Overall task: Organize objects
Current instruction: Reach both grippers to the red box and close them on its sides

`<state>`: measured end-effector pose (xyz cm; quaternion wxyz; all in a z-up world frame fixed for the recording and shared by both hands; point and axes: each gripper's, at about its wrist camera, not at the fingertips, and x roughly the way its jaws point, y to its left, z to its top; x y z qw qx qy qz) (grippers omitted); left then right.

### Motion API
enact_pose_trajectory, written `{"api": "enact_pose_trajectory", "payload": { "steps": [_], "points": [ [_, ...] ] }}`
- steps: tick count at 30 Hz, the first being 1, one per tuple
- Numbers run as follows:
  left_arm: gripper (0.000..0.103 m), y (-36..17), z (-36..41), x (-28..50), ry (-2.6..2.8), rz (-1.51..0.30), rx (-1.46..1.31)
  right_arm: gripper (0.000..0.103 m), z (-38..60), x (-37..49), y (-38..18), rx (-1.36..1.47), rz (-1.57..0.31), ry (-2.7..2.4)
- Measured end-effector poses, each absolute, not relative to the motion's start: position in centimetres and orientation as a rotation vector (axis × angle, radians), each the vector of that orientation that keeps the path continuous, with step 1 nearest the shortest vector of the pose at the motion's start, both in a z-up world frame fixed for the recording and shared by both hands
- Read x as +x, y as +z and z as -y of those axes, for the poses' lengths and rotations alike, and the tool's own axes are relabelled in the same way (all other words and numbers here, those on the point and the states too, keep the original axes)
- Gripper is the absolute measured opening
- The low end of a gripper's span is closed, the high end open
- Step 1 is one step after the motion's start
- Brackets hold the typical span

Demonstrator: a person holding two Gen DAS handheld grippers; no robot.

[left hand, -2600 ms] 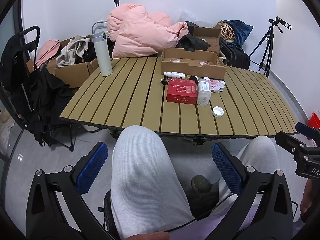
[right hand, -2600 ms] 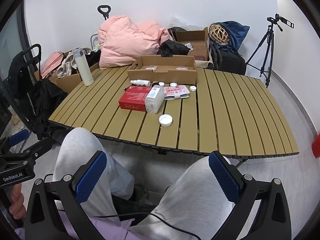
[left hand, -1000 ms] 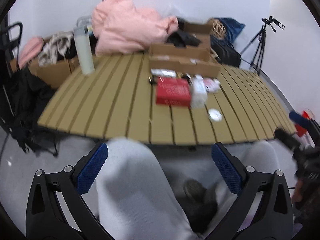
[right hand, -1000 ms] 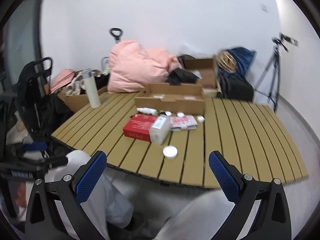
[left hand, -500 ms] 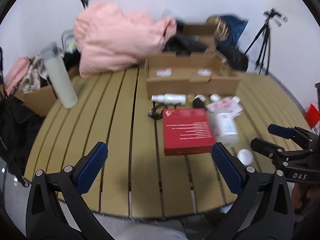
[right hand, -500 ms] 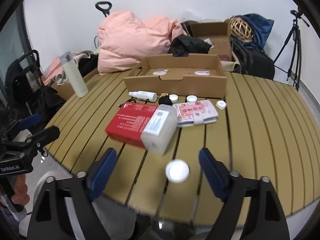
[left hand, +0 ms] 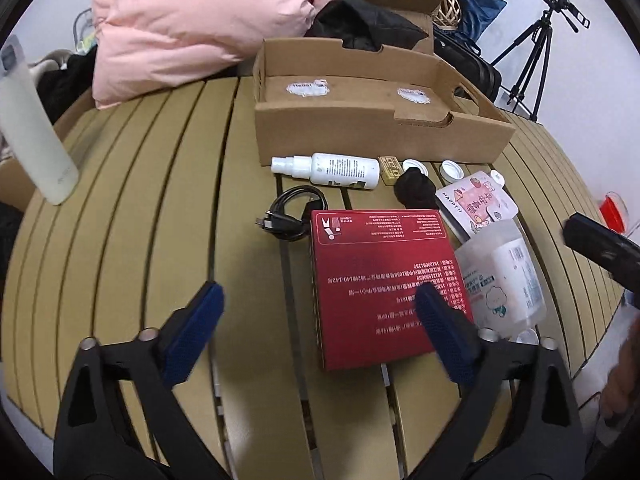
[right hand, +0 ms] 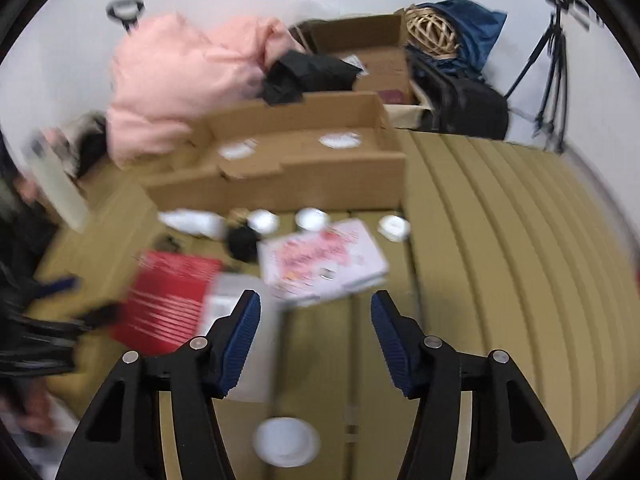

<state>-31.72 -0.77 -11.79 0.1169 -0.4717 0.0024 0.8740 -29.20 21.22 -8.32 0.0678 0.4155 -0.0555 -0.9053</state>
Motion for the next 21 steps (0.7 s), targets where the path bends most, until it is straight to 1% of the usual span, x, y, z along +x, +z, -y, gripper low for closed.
{"api": "enact_pose_trajectory", "payload": {
  "steps": [1, 3, 5, 7, 9, 10, 11, 12, 13, 14, 16, 18, 19, 20, 21],
  "points": [
    [0.087, -12.1, 0.8, -31.9, 2.555, -0.01, -1.38, 0.062, -21.0, -29.1, -7.9, 1.218, 0.229, -2.672],
    [0.086, -12.7, 1.1, -32.3, 2.56, -0.016, -1.389, 0.062, -19.2, -29.0, -7.8, 1.162, 0.332, -2.477],
    [0.084, -13.5, 1.5, -32.6, 2.547, 0.0, -1.414, 0.062, -17.0, -29.1, -8.7, 1.149, 0.381, -2.32],
    [0.083, -14.0, 2.0, -32.7, 2.528, 0.037, -1.424, 0.062, -15.7, -29.4, -10.2, 1.209, 0.351, -2.302],
    [0.083, -14.0, 2.2, -32.8, 2.515, 0.057, -1.421, 0.052, -14.9, -30.0, -11.9, 1.303, 0.251, -2.356],
    [0.083, -14.1, 2.1, -32.8, 2.512, 0.056, -1.418, 0.053, -14.8, -29.8, -11.8, 1.283, 0.191, -2.418],
    [0.08, -14.1, 2.1, -32.8, 2.508, 0.061, -1.416, 0.054, -14.6, -29.9, -11.8, 1.311, 0.11, -2.474],
    [0.077, -14.0, 2.0, -32.7, 2.496, 0.071, -1.412, 0.056, -14.5, -30.1, -11.7, 1.312, 0.077, -2.498],
    [0.072, -14.0, 2.0, -32.7, 2.484, 0.08, -1.409, 0.055, -14.4, -30.3, -11.8, 1.325, 0.048, -2.513],
    [0.07, -13.9, 1.9, -32.7, 2.472, 0.086, -1.406, 0.055, -14.1, -30.8, -11.9, 1.342, 0.044, -2.501],
    [0.07, -13.9, 1.9, -32.6, 2.457, 0.078, -1.402, 0.055, -14.0, -31.6, -12.5, 1.409, 0.078, -2.452],
    [0.069, -14.0, 2.0, -32.6, 2.447, 0.094, -1.399, 0.055, -13.0, -32.1, -13.3, 1.454, -0.033, -2.481],
    [0.067, -14.1, 2.0, -32.7, 2.438, 0.105, -1.396, 0.056, -12.9, -32.4, -13.5, 1.46, -0.032, -2.477],
    [0.062, -14.1, 2.1, -32.7, 2.428, 0.118, -1.394, 0.056, -13.0, -32.3, -13.3, 1.435, 0.012, -2.464],
    [0.059, -14.1, 2.0, -32.7, 2.418, 0.128, -1.393, 0.056, -13.3, -32.0, -13.2, 1.41, 0.059, -2.445]
  ]
}}
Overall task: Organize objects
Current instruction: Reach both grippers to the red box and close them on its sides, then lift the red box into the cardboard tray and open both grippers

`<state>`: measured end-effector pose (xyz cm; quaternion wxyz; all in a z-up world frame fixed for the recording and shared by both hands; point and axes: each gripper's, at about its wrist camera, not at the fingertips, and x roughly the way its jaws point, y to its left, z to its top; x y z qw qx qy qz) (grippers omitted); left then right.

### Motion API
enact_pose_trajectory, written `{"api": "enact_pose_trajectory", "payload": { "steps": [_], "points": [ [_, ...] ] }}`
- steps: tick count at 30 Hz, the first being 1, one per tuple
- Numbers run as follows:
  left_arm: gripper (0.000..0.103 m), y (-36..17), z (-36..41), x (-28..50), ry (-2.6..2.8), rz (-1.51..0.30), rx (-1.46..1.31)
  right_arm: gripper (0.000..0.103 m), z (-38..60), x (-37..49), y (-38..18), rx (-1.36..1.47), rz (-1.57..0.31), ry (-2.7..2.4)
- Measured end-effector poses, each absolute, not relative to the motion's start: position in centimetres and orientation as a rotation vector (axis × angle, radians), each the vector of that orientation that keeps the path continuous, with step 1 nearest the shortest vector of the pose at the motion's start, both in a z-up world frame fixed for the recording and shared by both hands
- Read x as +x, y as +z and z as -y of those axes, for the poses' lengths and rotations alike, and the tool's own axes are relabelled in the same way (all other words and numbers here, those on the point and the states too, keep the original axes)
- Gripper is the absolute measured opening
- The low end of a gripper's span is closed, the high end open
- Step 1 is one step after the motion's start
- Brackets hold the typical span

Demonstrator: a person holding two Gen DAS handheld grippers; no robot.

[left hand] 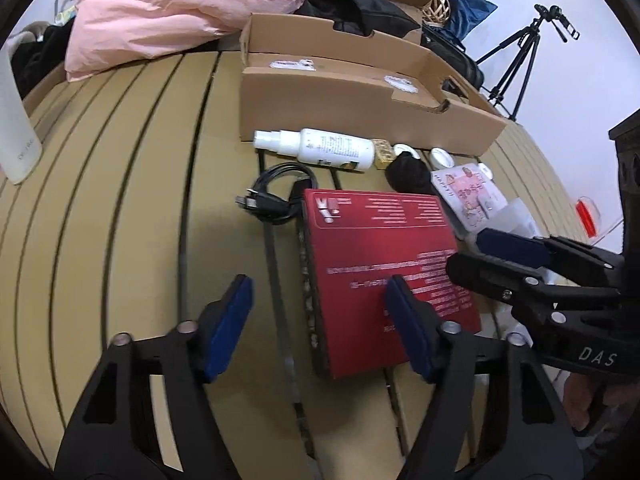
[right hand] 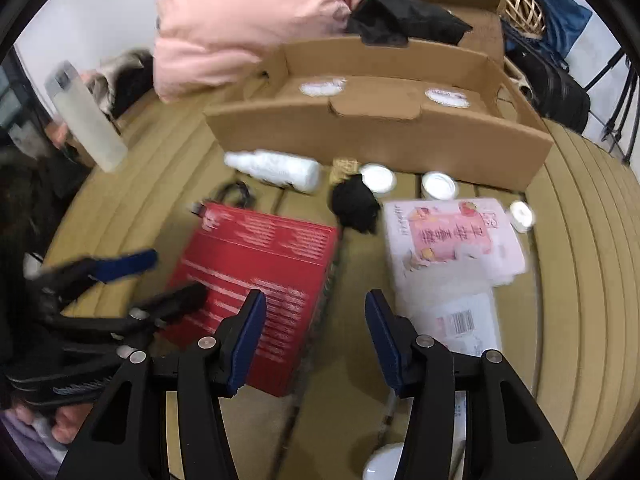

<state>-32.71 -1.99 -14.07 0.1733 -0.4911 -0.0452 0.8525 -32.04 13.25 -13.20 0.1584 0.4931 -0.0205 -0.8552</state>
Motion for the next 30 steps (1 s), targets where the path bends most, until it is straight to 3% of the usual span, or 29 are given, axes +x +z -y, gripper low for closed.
{"api": "enact_pose_trajectory", "payload": {
  "steps": [3, 7, 9, 11, 15, 22, 30],
  "points": [
    [0.05, -14.0, 1.4, -32.6, 2.43, 0.132, -1.382, 0.056, -13.3, -31.7, -13.3, 1.403, 0.087, -2.399],
    [0.049, -14.2, 1.8, -32.7, 2.418, 0.182, -1.405, 0.056, -11.8, -31.8, -14.3, 1.425, -0.18, -2.421],
    [0.049, -14.2, 1.7, -32.6, 2.408, 0.193, -1.409, 0.056, -12.5, -32.1, -14.2, 1.454, -0.153, -2.433],
    [0.043, -14.2, 1.5, -32.3, 2.382, 0.212, -1.408, 0.055, -12.4, -32.1, -14.2, 1.466, -0.153, -2.426],
    [0.038, -14.2, 2.0, -32.1, 2.383, 0.235, -1.406, 0.044, -11.7, -31.6, -14.2, 1.431, -0.116, -2.326],
    [0.036, -11.8, 1.6, -30.6, 2.454, 0.153, -1.358, 0.036, -12.2, -32.3, -14.3, 1.452, 0.016, -2.299],
    [0.036, -4.7, 2.4, -37.8, 2.394, 0.223, -1.276, 0.036, -13.5, -32.8, -6.9, 1.229, 0.125, -2.417]
  ]
}}
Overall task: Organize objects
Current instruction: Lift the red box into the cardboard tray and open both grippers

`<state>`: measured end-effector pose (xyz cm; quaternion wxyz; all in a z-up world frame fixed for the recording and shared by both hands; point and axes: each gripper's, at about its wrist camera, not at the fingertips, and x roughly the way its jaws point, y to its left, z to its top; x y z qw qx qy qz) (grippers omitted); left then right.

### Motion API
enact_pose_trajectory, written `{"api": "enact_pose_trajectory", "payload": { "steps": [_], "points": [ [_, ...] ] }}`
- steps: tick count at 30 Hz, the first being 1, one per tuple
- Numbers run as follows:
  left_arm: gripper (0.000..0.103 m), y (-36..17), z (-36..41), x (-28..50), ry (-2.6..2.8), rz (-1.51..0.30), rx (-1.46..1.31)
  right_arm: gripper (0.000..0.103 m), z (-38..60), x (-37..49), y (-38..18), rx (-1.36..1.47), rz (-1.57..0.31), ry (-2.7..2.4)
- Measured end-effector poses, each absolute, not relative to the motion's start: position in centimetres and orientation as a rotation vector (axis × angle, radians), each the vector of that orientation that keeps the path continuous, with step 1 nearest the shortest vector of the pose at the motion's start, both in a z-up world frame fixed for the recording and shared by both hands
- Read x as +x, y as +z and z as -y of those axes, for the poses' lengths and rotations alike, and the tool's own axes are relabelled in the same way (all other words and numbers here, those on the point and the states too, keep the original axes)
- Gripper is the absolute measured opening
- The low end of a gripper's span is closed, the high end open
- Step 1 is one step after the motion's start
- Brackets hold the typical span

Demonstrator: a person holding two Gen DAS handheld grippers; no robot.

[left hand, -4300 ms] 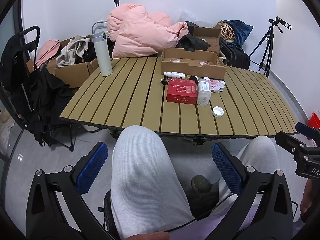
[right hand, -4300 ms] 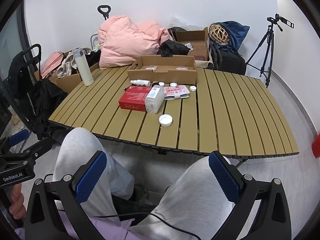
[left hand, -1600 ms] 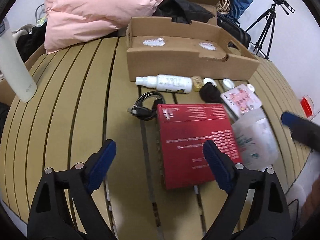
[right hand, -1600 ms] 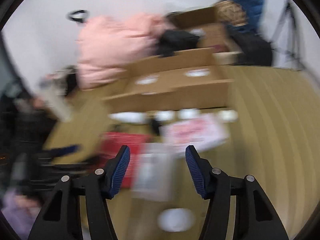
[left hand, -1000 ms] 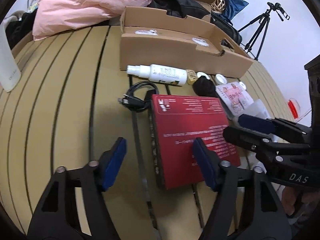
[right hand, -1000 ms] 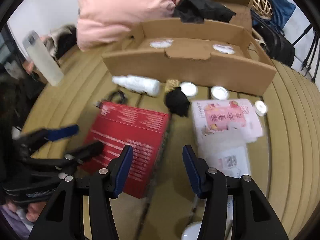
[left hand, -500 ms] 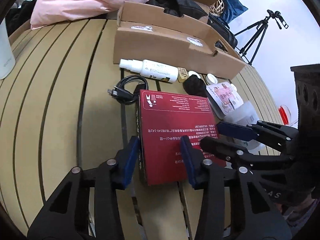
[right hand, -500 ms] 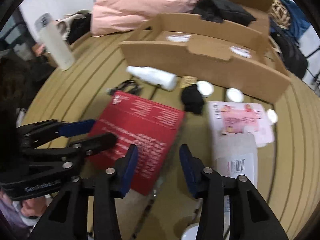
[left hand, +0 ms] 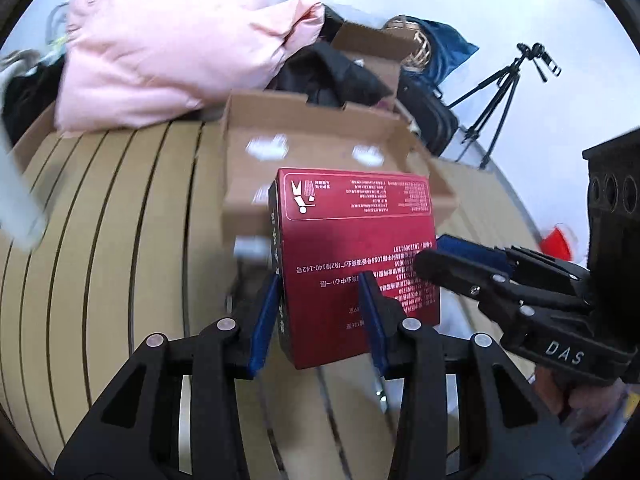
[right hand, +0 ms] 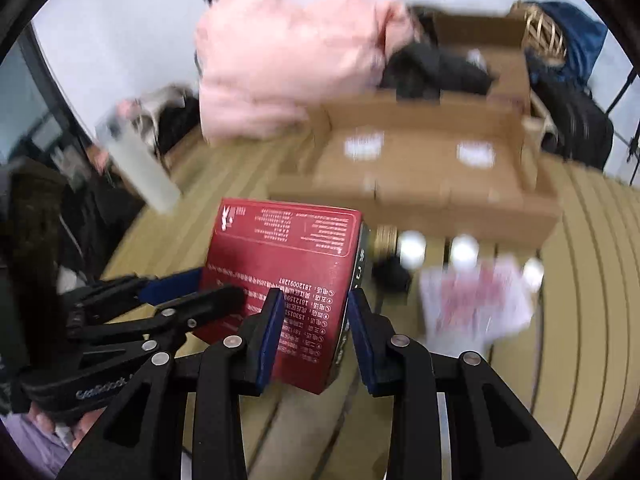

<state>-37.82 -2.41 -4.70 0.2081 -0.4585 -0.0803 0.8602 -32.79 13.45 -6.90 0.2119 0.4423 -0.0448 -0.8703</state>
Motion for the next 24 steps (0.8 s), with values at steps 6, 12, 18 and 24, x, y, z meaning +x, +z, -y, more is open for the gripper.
{"api": "enact_pose_trajectory", "payload": {
  "steps": [6, 12, 18, 24],
  "points": [
    [0.033, -4.0, 1.7, -49.9, 2.379, 0.255, -1.349, 0.036, -14.1, -43.9, -2.8, 1.188, 0.103, -2.427],
    [0.033, -9.3, 1.5, -59.2, 2.393, 0.243, -1.6, 0.036, -12.1, -54.8, -6.3, 1.354, 0.032, -2.406],
    [0.058, -8.8, 0.8, -59.6, 2.511, 0.068, -1.514, 0.038, -10.7, -59.8, -13.7, 1.539, 0.055, -2.304],
    [0.077, -4.1, 1.6, -54.9, 2.612, 0.001, -1.416, 0.103, -13.0, -58.0, -11.2, 1.405, 0.038, -2.378]
  ]
}}
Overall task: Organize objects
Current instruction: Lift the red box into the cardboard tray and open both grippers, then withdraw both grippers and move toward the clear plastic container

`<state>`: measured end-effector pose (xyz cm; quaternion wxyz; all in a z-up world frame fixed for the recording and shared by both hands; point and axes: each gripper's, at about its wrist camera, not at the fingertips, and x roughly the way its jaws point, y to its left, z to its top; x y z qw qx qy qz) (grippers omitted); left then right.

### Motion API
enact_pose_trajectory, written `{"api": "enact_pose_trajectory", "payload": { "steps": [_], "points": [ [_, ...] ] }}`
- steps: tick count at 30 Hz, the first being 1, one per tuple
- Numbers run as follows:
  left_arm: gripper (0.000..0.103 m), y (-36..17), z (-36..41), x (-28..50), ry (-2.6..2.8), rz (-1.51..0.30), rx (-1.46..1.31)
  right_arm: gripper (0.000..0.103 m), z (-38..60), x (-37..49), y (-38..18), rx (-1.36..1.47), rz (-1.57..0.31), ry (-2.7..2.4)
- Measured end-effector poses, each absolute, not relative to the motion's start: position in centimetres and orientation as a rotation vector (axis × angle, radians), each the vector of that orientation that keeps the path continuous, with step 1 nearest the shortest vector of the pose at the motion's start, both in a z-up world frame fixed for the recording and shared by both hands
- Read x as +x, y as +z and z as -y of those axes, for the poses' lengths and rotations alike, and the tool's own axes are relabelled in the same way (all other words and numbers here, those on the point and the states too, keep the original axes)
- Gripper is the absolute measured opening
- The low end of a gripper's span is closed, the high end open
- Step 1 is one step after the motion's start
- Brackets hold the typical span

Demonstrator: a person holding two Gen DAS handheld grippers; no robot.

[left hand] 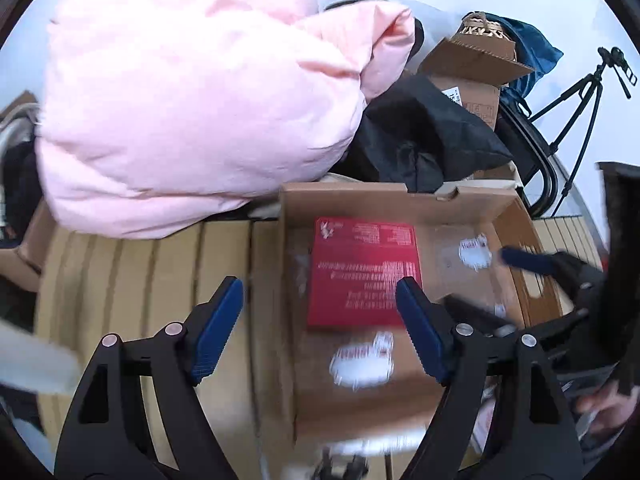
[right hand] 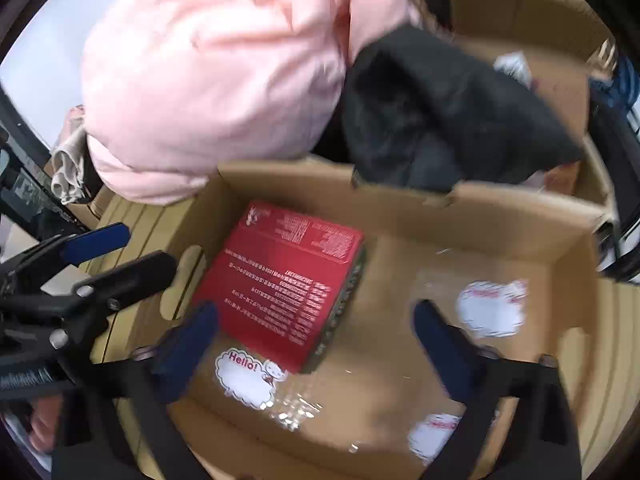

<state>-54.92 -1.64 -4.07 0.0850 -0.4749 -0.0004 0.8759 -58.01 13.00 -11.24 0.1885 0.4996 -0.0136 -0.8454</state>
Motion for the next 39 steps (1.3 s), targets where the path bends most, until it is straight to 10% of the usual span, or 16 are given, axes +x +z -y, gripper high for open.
{"api": "enact_pose_trajectory", "payload": {
  "steps": [6, 20, 39],
  "points": [
    [0.103, 1.7, 2.6, -44.1, 2.8, -0.184, -1.254, 0.103, -17.6, -49.8, -4.5, 1.301, -0.053, -2.462],
    [0.103, 2.2, 1.7, -16.6, 2.789, -0.023, -1.142, 0.103, -24.7, -20.9, 1.4, 1.141, 0.083, -2.571],
    [0.103, -2.9, -2.8, -16.2, 2.62, -0.006, -1.228, 0.103, -25.2, -13.6, -3.7, 1.254, 0.122, -2.507]
  ]
}}
